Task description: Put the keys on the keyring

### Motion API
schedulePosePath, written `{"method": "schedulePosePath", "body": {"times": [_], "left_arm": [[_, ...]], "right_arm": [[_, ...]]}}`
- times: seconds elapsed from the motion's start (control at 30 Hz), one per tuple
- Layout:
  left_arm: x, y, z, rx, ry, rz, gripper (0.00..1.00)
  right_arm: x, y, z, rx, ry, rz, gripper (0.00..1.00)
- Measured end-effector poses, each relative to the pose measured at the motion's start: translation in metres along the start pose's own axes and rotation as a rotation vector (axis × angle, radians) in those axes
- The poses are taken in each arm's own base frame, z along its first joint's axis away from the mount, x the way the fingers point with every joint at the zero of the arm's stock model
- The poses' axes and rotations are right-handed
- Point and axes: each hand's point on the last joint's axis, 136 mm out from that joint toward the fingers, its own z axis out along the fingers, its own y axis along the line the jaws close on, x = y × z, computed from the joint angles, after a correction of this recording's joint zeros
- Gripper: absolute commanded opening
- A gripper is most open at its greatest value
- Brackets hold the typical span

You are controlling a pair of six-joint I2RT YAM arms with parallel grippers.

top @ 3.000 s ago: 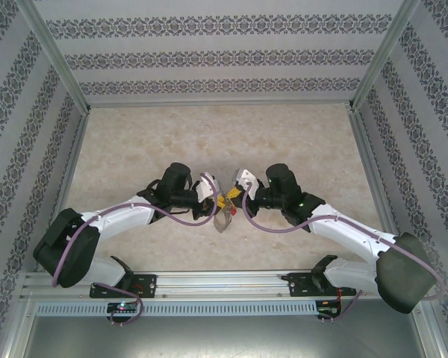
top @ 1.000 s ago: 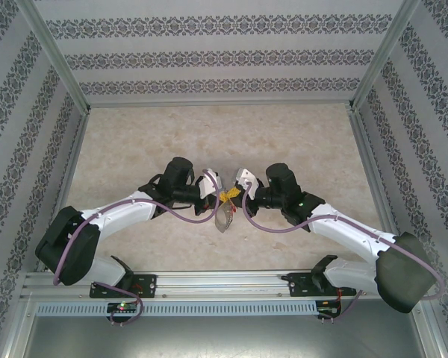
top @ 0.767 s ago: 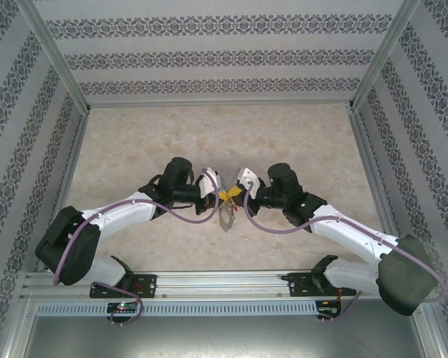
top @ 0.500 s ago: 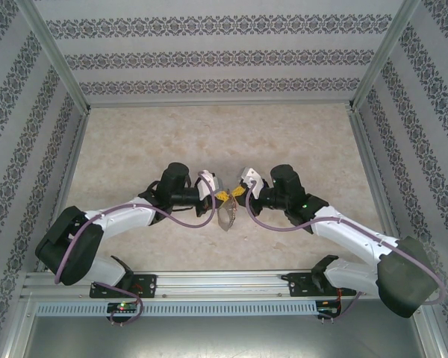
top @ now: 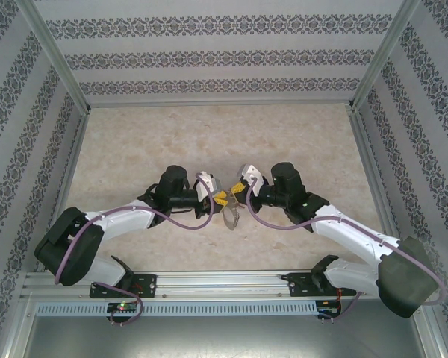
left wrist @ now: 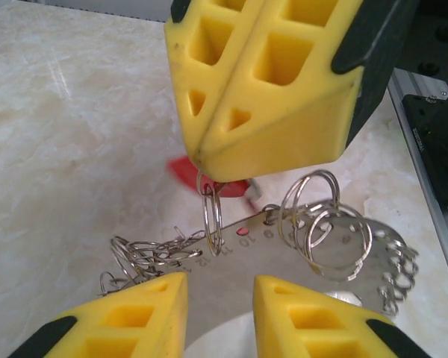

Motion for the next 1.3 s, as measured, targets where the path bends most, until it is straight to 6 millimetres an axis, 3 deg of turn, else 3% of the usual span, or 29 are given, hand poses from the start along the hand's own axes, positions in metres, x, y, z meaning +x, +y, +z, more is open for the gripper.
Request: {"method": "schedulePosePath", "body": {"times": [0.5,0.83,0.97,1.1,1.3], "left_arm": [[-0.027,0.002,-0.006,0.001,-0.009,0.032,0.36],[-0.02,0.004,-0.001,0.013,0.035,0.0,0.34],[-0.02,0.004,0.0,0.016,0.044,0.004,0.29],[-0.019,0.005,0.002,0.023,0.059,0.006,0.17],[-0.012,0.006,0.005,0.034,0.089,0.005,0.2]], "right_arm": [[0.0,0.005,0.002,-0.018,0.001,-0.006,0.0],[-0.001,0.006,0.003,-0.021,0.001,-0.01,0.0],[-0.001,0.006,0.003,-0.025,0.0,-0.01,0.0],[-0.002,0.007,0.003,-0.028,-0.002,-0.011,0.0],[-0.002,0.007,0.003,-0.029,-0.004,-0.012,0.0]]}}
